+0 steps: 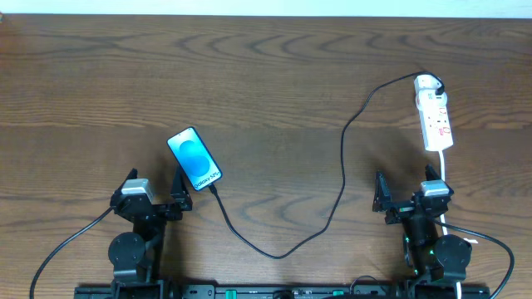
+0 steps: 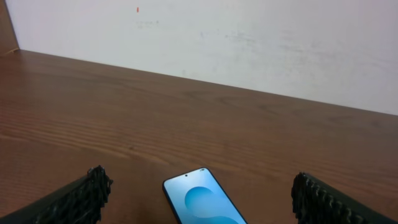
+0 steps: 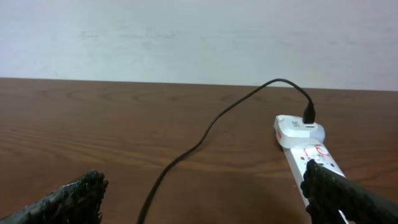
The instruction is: Plug charger to phone and switch on socket
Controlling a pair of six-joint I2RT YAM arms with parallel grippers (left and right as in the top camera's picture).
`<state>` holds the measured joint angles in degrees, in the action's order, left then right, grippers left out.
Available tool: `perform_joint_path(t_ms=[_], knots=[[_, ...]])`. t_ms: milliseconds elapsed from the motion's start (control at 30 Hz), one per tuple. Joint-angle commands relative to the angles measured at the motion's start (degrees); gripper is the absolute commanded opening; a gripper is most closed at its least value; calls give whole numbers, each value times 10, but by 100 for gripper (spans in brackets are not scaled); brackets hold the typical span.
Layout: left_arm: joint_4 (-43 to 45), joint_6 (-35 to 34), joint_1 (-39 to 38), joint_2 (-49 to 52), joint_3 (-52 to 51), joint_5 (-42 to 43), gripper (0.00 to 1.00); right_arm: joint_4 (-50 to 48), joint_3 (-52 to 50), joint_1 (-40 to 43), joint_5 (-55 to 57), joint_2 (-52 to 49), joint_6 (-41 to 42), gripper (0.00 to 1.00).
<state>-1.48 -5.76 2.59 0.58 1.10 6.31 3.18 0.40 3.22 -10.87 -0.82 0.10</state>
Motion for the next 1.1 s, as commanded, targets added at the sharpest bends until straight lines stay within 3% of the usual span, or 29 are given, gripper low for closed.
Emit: perform_joint_path(t_ms=[0,367,567,1067], knots=[[-21,1,2,-3,-9,18,95,4,-1,-4,9,5,-23,99],[-21,1,2,-3,-9,18,95,6,-1,-5,35,5,-17,99],[-21,1,2,-3,-9,18,95,12,-1,-12,115,5,81,99],[-21,1,2,-3,-9,18,95,11,-1,-26,118,5,80,99]])
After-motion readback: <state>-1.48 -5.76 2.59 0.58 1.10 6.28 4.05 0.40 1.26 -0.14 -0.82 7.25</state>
